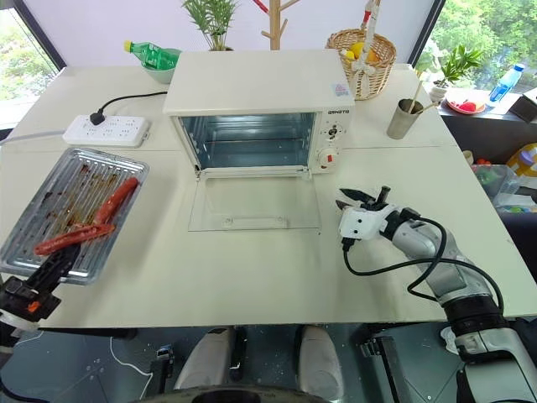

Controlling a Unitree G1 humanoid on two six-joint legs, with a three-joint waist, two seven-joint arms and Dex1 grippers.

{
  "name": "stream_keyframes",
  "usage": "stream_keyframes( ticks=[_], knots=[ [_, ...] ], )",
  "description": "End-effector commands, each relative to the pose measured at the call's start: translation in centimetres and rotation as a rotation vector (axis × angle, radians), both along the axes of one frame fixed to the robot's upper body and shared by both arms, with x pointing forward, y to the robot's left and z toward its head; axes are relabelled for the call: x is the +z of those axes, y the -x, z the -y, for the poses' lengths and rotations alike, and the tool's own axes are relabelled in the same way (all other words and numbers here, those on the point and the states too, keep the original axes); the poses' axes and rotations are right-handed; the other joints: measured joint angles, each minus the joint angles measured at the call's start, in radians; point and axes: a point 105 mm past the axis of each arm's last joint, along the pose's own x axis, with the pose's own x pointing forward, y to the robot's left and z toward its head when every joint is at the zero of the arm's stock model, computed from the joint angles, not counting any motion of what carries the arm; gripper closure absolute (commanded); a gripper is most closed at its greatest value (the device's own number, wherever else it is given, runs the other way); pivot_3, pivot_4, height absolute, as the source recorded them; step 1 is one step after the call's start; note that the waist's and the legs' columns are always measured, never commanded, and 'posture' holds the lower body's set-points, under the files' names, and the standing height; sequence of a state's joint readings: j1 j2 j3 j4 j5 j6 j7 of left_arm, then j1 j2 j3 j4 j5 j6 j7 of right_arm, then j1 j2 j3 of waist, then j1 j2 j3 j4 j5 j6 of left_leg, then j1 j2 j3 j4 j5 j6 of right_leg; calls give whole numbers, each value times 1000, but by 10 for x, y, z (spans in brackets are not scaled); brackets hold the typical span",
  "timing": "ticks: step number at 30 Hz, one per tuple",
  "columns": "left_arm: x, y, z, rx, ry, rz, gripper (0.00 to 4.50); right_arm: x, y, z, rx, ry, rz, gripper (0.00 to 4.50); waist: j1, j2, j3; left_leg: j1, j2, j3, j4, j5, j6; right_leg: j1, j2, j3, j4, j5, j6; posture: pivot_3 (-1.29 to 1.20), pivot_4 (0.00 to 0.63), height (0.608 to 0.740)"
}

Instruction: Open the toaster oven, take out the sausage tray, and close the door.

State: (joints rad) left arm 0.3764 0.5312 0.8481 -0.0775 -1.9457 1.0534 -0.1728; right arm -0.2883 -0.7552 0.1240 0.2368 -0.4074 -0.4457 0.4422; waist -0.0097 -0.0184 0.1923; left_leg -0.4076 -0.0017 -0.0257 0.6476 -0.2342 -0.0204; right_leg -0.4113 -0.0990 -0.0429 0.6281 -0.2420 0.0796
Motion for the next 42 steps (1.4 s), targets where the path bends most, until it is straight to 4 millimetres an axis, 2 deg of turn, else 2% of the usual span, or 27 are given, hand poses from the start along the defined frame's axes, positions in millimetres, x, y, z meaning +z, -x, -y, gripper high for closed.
stream_keyframes(
  ticks=[1,7,10,14,23,25,30,33,39,42],
  knots=[
    [14,-4,-1,30,-10,58,4500,0,5,-12,39,-11,-5,4476,0,0,0,0,0,0,0,0,0,0,0,0,0,0,0,0,150,740],
    [17,-11,8,38,-17,68,4500,-13,16,-32,116,7,-39,4476,1,0,0,0,0,0,0,0,0,0,0,0,0,0,0,0,150,740],
    [18,-13,11,42,-19,67,4500,-9,18,-48,156,-13,-20,4476,0,-1,0,0,0,0,0,0,0,0,0,0,0,0,0,0,150,740],
    [17,-15,13,43,-24,59,4500,22,13,-63,192,-73,73,4476,-1,-1,0,0,0,0,0,0,0,0,0,0,0,0,0,0,150,740],
    [14,-18,10,29,-28,28,4500,112,-11,-58,157,-167,358,4476,3,-1,0,0,0,0,0,0,0,-1,1,0,0,0,0,0,150,740],
    [12,-19,13,14,-23,20,4500,123,-14,-60,149,-195,388,4476,3,-1,0,0,0,0,0,0,0,-1,0,0,-1,0,0,0,150,740],
    [7,-19,24,-77,-30,-5,4500,116,-6,-67,196,-274,280,4476,8,-2,-1,-1,0,0,-1,0,0,0,0,0,-1,0,0,0,150,740],
    [3,-12,36,-221,-65,-58,4500,92,22,-69,298,-315,57,4476,17,-2,-1,-1,0,0,-2,0,1,-1,1,0,-2,0,0,0,150,740],
    [-3,1,51,-435,-100,-142,4500,65,54,-56,322,-317,-217,4476,20,1,1,-1,1,1,-2,-1,1,-1,0,0,-3,0,0,0,150,740],
    [-4,0,61,-567,-124,-165,4500,60,66,-48,288,-388,-347,4476,23,1,1,-1,1,1,-2,-2,1,-1,-3,0,-5,0,0,0,150,740]
  ],
)
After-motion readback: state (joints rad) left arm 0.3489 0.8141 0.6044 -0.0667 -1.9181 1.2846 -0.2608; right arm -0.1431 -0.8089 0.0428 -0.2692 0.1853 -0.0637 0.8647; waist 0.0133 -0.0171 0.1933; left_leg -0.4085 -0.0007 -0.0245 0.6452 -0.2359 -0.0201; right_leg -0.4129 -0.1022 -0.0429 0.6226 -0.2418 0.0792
